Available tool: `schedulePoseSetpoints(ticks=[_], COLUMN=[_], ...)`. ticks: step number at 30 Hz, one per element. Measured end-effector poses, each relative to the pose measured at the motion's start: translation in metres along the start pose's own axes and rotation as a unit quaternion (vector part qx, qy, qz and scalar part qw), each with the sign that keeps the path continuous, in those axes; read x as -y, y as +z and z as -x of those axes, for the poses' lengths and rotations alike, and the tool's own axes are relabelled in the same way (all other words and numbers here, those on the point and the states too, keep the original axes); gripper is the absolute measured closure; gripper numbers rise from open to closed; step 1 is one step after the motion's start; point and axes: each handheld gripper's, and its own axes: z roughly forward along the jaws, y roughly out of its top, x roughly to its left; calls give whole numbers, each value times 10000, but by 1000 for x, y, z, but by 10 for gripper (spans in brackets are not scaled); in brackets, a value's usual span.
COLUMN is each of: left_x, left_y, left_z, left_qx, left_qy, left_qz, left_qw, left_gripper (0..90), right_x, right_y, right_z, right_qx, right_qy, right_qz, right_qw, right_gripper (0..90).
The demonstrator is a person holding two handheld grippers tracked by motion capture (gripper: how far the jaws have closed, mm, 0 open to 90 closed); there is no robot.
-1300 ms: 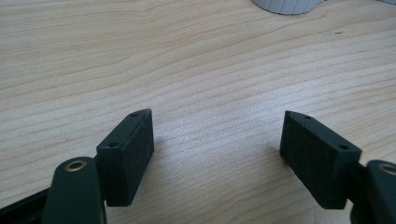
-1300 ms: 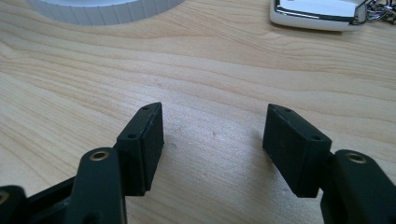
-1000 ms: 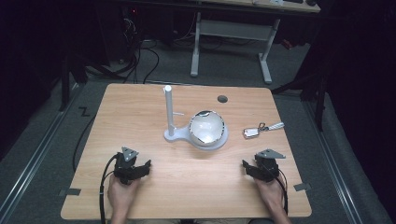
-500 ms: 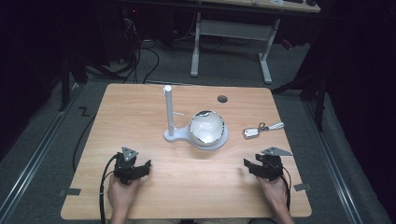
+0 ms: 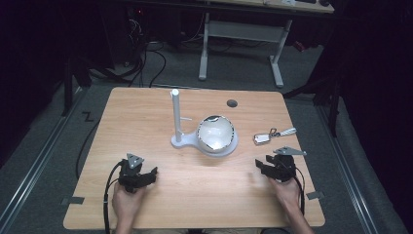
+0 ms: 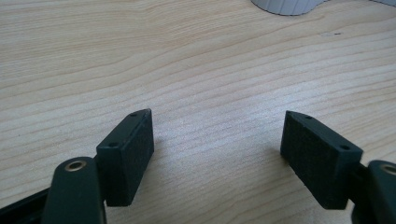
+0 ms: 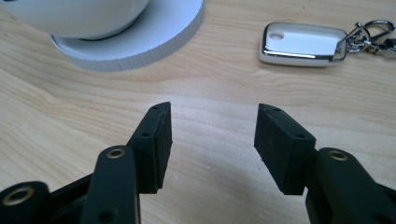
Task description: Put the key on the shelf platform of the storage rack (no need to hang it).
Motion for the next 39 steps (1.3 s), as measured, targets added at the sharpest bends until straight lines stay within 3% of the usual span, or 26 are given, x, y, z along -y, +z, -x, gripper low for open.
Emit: schedulePoseSetpoints(ticks=[20, 39], left_x=[2, 2], left_y=[0, 0], left_z=[1, 1], left_qx=[-30, -32], left_qy=[-3, -7], left_qz=[15, 15], left_qw=[10000, 10000], left_gripper=[255, 256], right_x=[-31, -67], right_y=[14, 37], right_z=[14, 31], right_qx=[-52, 37], right_qy=[58, 69], right_qz=[-54, -159], right_qw=[10000, 9998], right_gripper=[606, 646])
